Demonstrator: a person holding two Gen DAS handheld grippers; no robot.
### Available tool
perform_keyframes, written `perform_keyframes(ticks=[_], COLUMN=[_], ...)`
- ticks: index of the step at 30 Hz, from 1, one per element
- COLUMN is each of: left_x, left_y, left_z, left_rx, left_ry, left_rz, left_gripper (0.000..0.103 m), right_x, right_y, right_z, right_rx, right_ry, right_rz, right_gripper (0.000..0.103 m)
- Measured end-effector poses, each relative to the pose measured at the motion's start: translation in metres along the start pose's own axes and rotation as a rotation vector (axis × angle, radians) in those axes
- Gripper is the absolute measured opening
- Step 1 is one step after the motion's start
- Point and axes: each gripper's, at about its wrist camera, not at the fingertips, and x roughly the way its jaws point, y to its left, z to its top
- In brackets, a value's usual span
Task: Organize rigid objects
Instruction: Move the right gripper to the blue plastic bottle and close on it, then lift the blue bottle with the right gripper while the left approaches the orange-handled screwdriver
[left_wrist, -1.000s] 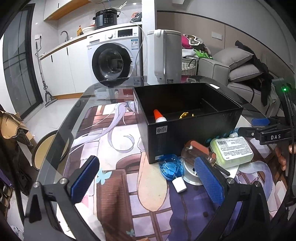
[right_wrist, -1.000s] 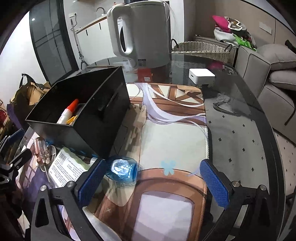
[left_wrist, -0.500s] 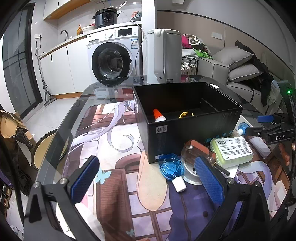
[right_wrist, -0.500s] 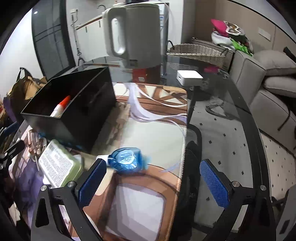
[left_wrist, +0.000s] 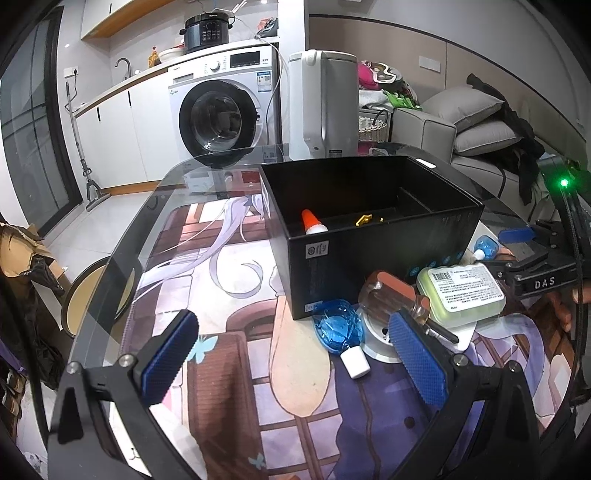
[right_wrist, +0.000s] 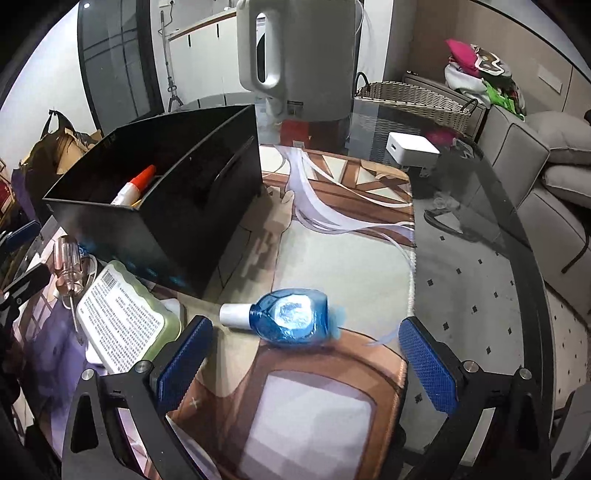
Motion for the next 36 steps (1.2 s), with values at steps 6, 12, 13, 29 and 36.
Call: perform_keyframes(ticks=[6,12,13,29,36], left_x=[0.001,0.002,0.002,0.001,-0.002], left_y=[-0.003,-0.001,-0.002,-0.002,-0.001], left_z=[-0.001,-0.001,-0.001,-0.002,-0.002], left_rx=[0.015,0.013,0.015,0.013,0.013], left_ry=[0.012,0.017,0.017,0.017,0.020], left_rz=[-0.002,-0.005,-0.005,-0.007,-0.059], left_gripper=[0.103,0.103,0.103,0.103,0.103], right_x=[0.002,-0.009,-0.009,-0.025,-0.048], right_y=[0.006,0.006,0.005,0.006,0.012], right_z=[0.003,-0.006,-0.005,-0.008,-0.006], right_rx=[0.003,-0.013,-0.014,-0.009,-0.026], right_ry=[-0.003,-0.029,-0.030,-0.067,-0.128], right_rz=[0.020,0.049,0.051,0.075,0.082], right_gripper=[0.094,0.071,0.071,0.057,0.057])
